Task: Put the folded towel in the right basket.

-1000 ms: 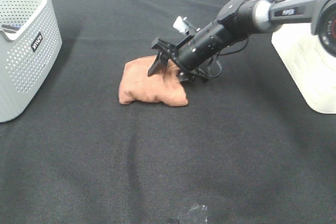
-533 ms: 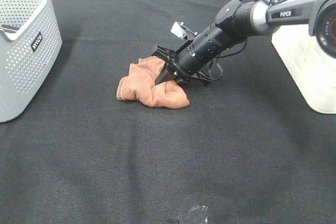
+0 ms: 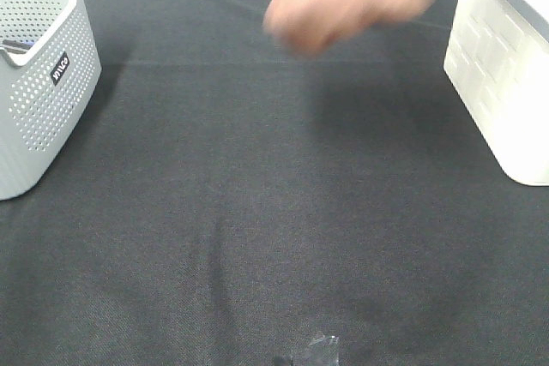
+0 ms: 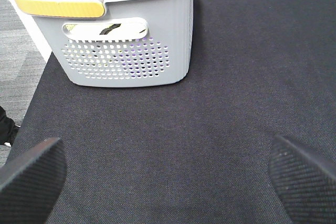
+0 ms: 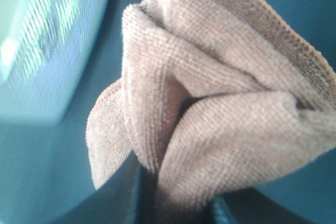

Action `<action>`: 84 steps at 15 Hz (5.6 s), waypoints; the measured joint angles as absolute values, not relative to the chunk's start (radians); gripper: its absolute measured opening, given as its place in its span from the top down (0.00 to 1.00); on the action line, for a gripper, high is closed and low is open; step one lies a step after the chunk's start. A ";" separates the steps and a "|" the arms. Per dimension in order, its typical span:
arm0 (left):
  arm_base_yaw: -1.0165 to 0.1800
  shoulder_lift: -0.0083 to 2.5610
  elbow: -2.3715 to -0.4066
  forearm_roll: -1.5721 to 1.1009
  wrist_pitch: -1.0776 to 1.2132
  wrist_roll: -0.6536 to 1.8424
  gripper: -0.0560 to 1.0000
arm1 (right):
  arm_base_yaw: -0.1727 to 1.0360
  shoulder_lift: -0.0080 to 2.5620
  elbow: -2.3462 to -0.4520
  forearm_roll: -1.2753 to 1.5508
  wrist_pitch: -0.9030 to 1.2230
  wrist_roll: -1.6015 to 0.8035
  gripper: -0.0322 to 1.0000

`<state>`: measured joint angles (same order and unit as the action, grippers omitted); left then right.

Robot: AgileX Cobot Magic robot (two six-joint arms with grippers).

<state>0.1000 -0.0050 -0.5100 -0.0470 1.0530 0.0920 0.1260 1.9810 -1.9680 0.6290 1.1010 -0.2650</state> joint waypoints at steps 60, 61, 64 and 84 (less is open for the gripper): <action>0.100 -0.005 -0.510 -0.053 1.053 0.092 0.03 | 0.069 -0.004 -0.455 0.077 1.116 0.000 0.04; 0.100 -0.005 -0.510 -0.053 1.053 0.092 0.03 | 0.069 -0.004 -0.454 0.079 1.115 -0.010 0.04; 0.100 -0.005 -0.510 -0.053 1.053 0.092 0.03 | 0.069 -0.004 -0.454 0.079 1.115 -0.010 0.04; 0.100 -0.005 -0.510 -0.053 1.053 0.092 0.03 | 0.013 -0.004 -0.454 0.089 1.115 -0.011 0.04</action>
<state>0.1000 -0.0050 -0.5100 -0.0530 1.0530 0.0920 0.0130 -0.0040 -0.4540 0.0890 1.1150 -0.0110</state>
